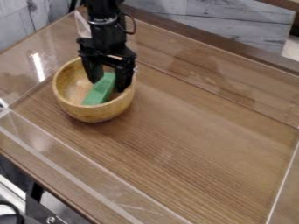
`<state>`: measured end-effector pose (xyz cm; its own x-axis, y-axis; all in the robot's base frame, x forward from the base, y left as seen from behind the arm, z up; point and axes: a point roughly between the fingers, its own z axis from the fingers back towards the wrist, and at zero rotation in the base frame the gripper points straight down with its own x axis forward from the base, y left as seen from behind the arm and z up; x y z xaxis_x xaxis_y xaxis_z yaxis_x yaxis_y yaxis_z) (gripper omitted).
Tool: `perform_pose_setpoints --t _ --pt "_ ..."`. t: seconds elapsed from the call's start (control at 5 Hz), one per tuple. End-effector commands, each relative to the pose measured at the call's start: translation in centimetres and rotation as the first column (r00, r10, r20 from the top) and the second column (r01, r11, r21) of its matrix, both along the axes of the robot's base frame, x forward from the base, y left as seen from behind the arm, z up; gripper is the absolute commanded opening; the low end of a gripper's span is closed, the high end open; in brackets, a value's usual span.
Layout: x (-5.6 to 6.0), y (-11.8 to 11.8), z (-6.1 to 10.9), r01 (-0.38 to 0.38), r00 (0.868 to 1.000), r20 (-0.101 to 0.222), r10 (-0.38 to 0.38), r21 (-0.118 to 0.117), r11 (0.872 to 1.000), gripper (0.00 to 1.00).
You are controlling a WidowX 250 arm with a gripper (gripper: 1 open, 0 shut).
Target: Remove the green block from inside the brown bowl and put it on the table
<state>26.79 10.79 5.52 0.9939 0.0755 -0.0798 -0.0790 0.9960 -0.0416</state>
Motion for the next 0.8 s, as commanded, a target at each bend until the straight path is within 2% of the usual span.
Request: perform_pose_setpoints --t 0.0,0.6 --pt "1.1 0.7 0.9 -0.016 0.998 0.058 0.015 0.016 1.0 1.0" --pt "1.7 0.8 -0.9 -0.036 0.997 0.066 0.037 -0.004 0.999 1.0"
